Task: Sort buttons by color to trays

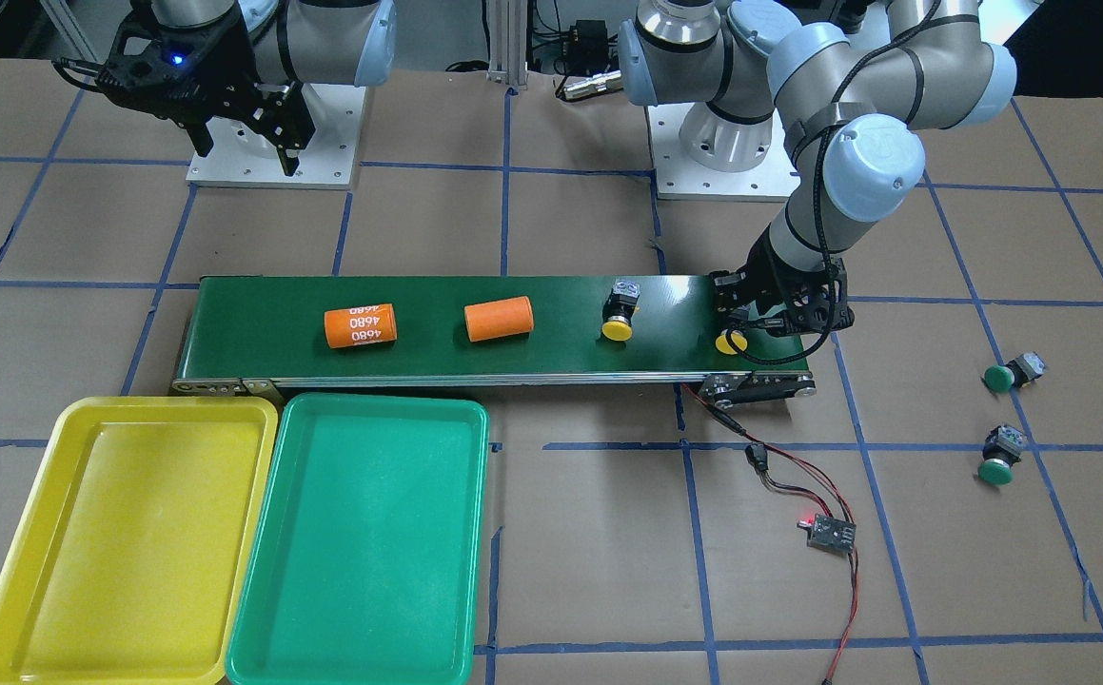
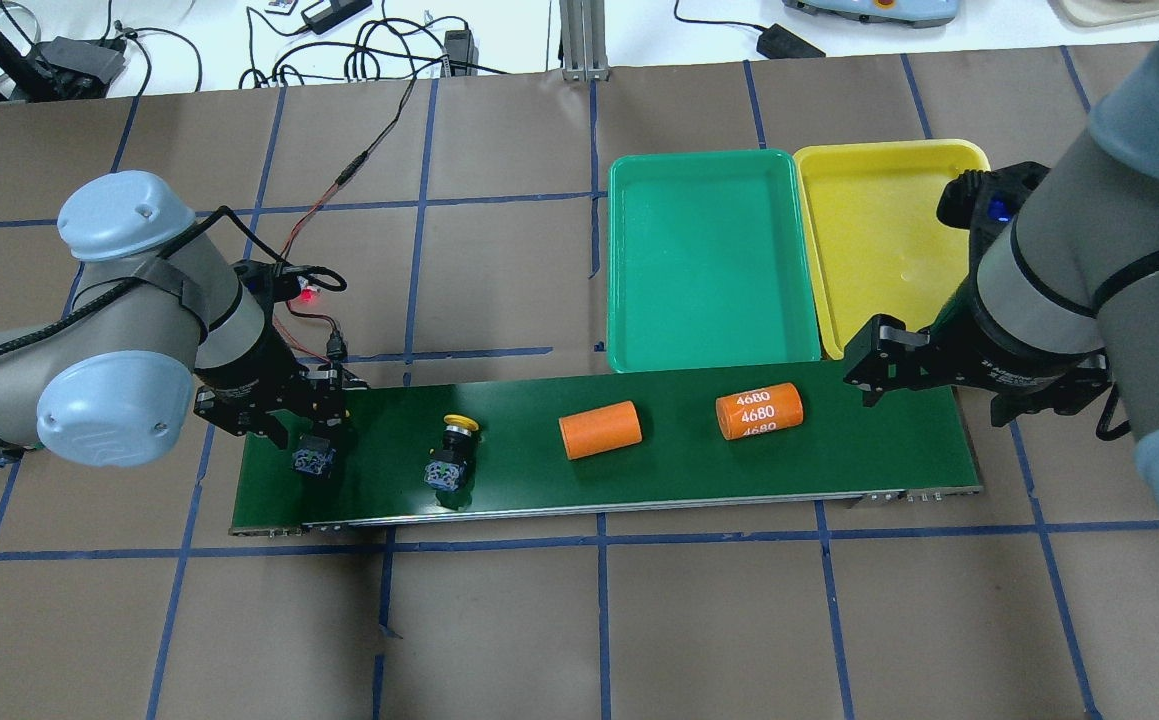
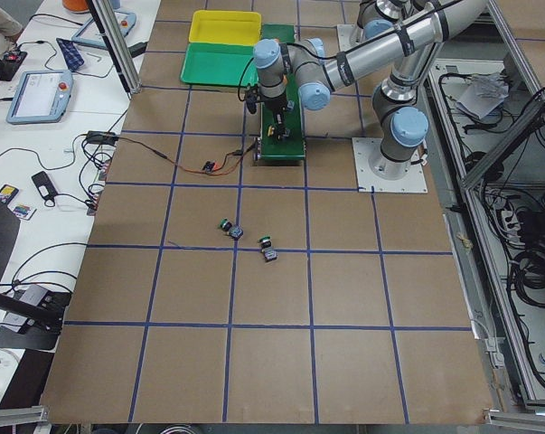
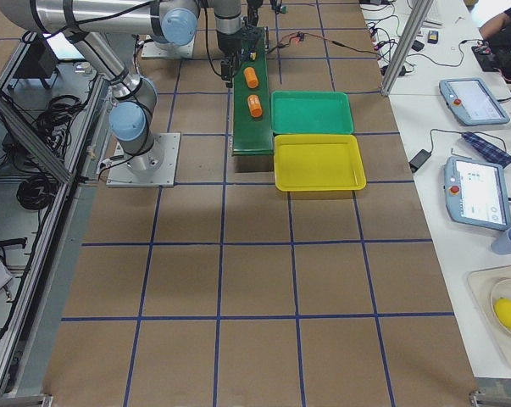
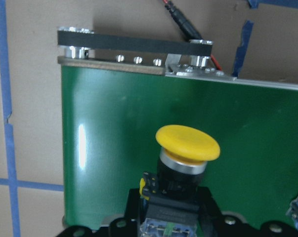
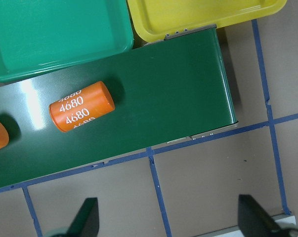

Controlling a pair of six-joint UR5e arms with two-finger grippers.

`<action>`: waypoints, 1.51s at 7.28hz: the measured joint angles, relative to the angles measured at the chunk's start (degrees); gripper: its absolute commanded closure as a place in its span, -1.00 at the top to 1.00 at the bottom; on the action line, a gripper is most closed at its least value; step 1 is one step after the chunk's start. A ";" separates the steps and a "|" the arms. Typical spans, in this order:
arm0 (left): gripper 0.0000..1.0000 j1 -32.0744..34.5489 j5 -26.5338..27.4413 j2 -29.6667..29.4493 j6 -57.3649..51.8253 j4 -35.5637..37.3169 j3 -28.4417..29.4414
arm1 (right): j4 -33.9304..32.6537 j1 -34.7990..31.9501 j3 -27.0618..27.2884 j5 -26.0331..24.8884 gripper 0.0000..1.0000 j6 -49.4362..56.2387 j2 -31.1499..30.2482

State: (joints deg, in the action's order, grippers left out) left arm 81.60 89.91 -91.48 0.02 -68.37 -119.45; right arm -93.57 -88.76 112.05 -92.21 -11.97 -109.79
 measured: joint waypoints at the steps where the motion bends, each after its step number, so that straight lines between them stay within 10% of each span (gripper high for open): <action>1: 1.00 -0.02 -0.07 -0.08 -0.12 1.13 0.37 | 0.13 0.00 0.08 -0.02 1.00 -0.23 -0.31; 6: 1.00 -14.04 0.48 -3.30 -25.04 -2.08 9.86 | 0.19 -0.15 0.31 0.16 1.00 -0.46 -0.91; 11: 1.00 -28.50 0.88 -20.15 -60.01 13.93 16.62 | 0.09 -0.27 0.75 4.36 1.00 -0.49 -0.36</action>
State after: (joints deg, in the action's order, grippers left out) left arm 53.10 90.79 -111.63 -59.99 -54.44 -102.83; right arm -93.48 -89.03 112.80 -87.86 -12.46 -110.15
